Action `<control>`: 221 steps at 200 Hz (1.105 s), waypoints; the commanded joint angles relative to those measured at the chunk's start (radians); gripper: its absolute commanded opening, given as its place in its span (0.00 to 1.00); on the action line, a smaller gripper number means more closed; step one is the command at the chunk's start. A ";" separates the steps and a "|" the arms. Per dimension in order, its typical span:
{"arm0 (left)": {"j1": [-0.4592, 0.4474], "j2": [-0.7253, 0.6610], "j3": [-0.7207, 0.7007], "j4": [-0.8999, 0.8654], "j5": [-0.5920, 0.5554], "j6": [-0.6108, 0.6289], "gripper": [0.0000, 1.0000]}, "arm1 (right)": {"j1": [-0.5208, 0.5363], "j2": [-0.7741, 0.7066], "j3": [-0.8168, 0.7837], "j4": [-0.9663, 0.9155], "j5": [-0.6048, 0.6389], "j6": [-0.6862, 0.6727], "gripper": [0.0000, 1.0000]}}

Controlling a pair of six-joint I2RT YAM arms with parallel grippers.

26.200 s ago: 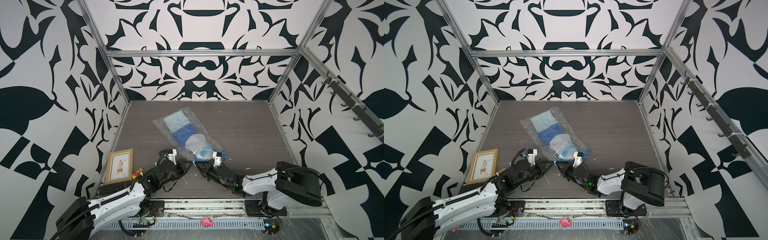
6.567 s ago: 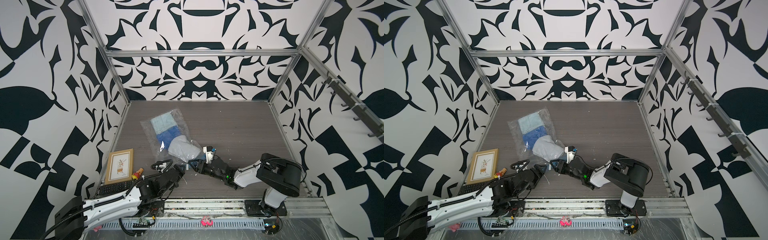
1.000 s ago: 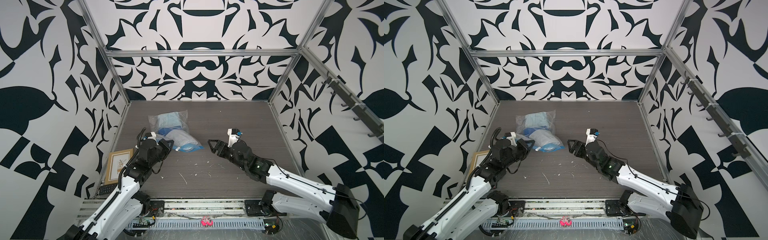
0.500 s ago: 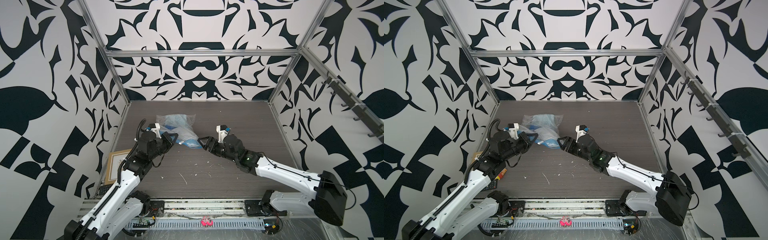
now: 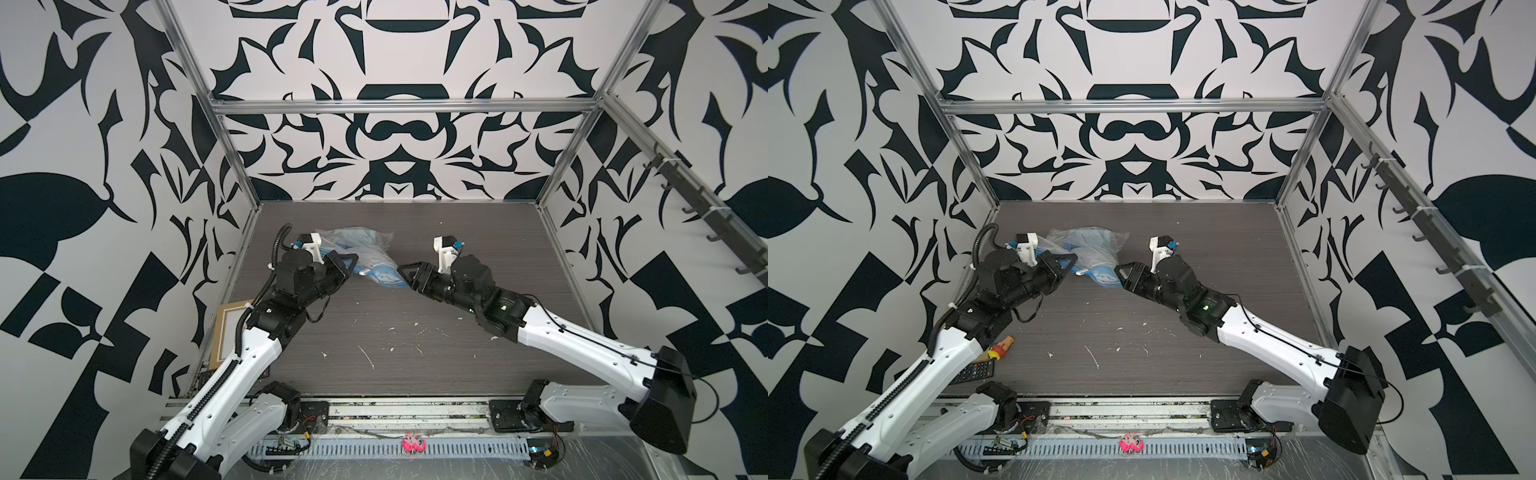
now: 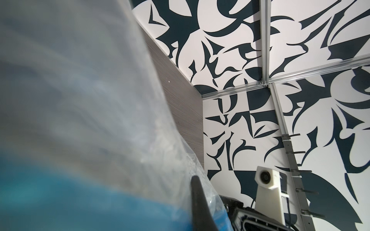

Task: Place the folded towel into the vacuum bag
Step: Adjust the vacuum bag at the center of the board.

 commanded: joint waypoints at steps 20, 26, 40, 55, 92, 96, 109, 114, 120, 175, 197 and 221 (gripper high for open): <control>0.026 0.109 0.389 -0.098 0.061 0.174 0.00 | -0.001 -0.098 0.350 -0.355 0.110 -0.479 0.60; 0.026 0.132 0.459 -0.112 0.067 0.190 0.00 | -0.001 -0.110 0.384 -0.379 0.142 -0.509 0.61; 0.027 0.195 0.616 -0.148 0.086 0.223 0.00 | -0.001 -0.145 0.421 -0.387 0.208 -0.557 0.62; 0.028 0.267 0.776 -0.201 0.086 0.255 0.00 | -0.002 -0.185 0.436 -0.381 0.282 -0.578 0.62; 0.060 0.445 0.952 -0.188 0.153 0.211 0.00 | -0.004 -0.219 0.424 -0.383 0.315 -0.588 0.63; 0.060 0.462 0.960 -0.186 0.157 0.209 0.00 | -0.003 -0.219 0.421 -0.387 0.315 -0.585 0.63; 0.072 0.519 0.969 -0.206 0.174 0.193 0.00 | -0.004 -0.219 0.411 -0.389 0.309 -0.580 0.63; 0.075 0.535 0.956 -0.188 0.183 0.178 0.00 | -0.005 -0.220 0.407 -0.390 0.310 -0.577 0.63; 0.077 0.550 0.946 -0.157 0.204 0.150 0.00 | -0.004 -0.223 0.401 -0.389 0.311 -0.575 0.63; 0.074 0.715 1.210 -0.261 0.212 0.232 0.00 | -0.009 -0.240 0.366 -0.393 0.328 -0.569 0.63; 0.094 0.951 1.640 -0.423 0.275 0.242 0.00 | -0.015 -0.229 0.373 -0.399 0.325 -0.563 0.64; 0.093 1.035 1.770 -0.411 0.286 0.194 0.00 | -0.016 -0.241 0.353 -0.398 0.322 -0.535 0.64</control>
